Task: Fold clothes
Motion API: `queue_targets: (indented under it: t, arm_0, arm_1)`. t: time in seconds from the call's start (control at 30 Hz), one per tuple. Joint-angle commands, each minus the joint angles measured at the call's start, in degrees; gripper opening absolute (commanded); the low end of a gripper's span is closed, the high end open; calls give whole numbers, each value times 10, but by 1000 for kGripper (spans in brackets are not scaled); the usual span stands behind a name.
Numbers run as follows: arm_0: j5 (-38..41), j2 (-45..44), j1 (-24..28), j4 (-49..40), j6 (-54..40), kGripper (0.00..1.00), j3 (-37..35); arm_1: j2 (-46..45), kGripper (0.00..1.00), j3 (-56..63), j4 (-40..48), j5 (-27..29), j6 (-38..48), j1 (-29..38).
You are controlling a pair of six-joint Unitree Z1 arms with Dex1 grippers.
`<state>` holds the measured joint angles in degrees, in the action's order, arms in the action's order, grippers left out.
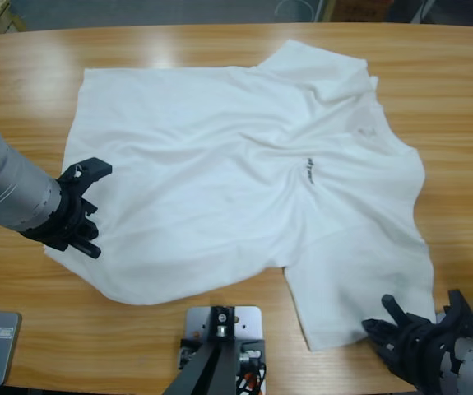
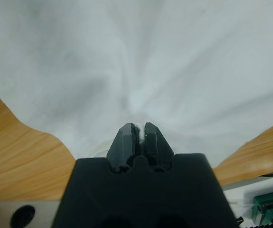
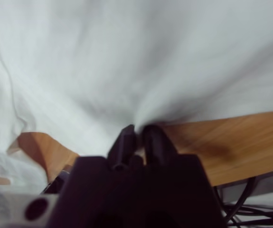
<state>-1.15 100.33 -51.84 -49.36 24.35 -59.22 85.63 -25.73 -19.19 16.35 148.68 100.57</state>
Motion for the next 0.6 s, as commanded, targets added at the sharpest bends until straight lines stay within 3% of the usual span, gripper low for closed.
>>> queue_targets:
  t: [0.03, 0.17, 0.33, 0.6]
  arm_0:
    - [1, 13, -5, -7, -1, 0, 11]
    - [22, -8, -7, -17, 12, 0, 14]
    - [38, -53, -47, -41, 86, 0, 26]
    - [67, -147, -82, -117, 135, 0, 29]
  arm_1:
    - [10, 0, -24, -82, -26, -43, 2]
    - [17, 0, -153, -247, -49, -90, 2]
    - [2, 0, -208, -279, 5, -181, -1]
    - [-15, 0, -317, -407, -13, -199, -1]
